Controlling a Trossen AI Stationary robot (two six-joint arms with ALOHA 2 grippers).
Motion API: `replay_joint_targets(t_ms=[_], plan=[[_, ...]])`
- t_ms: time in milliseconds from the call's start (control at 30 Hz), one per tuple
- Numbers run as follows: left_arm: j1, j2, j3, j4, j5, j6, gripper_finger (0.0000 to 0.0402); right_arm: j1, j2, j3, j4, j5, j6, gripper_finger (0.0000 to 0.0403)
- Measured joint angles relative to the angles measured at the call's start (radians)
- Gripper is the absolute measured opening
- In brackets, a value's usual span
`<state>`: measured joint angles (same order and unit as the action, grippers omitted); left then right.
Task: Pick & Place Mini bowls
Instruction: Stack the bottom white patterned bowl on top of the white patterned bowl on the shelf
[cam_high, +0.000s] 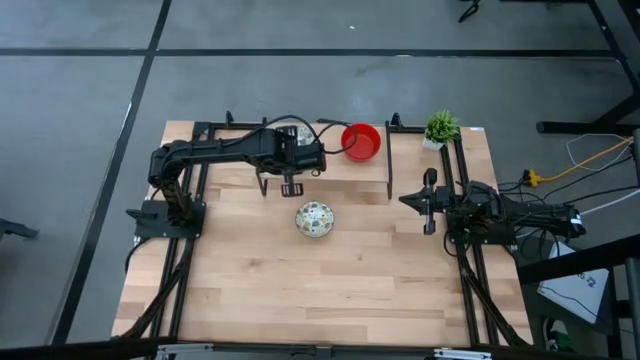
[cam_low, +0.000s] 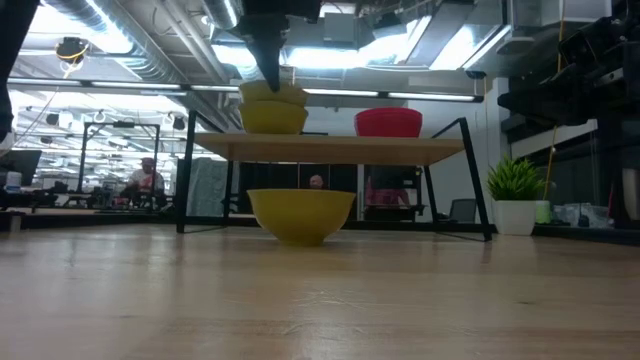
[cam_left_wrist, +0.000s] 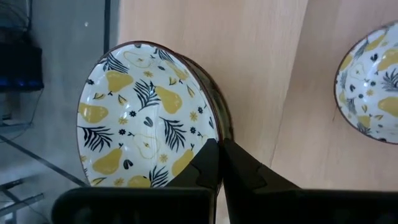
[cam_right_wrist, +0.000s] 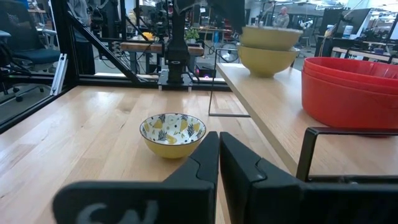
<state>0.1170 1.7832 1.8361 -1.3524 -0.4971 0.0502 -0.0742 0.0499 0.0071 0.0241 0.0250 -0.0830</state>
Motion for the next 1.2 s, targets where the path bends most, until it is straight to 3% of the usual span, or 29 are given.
replay_joint_targets(t_ms=[667, 1200], plan=[[0.039, -0.002, -0.027, 0.019, 0.029, 0.015, 0.0006, 0.0, 0.0, 0.0, 0.0, 0.0, 0.0, 0.0017], [0.042, -0.003, -0.027, 0.019, 0.048, 0.016, 0.0086, 0.0, 0.0, 0.0, 0.0, 0.0, 0.0, 0.0017]])
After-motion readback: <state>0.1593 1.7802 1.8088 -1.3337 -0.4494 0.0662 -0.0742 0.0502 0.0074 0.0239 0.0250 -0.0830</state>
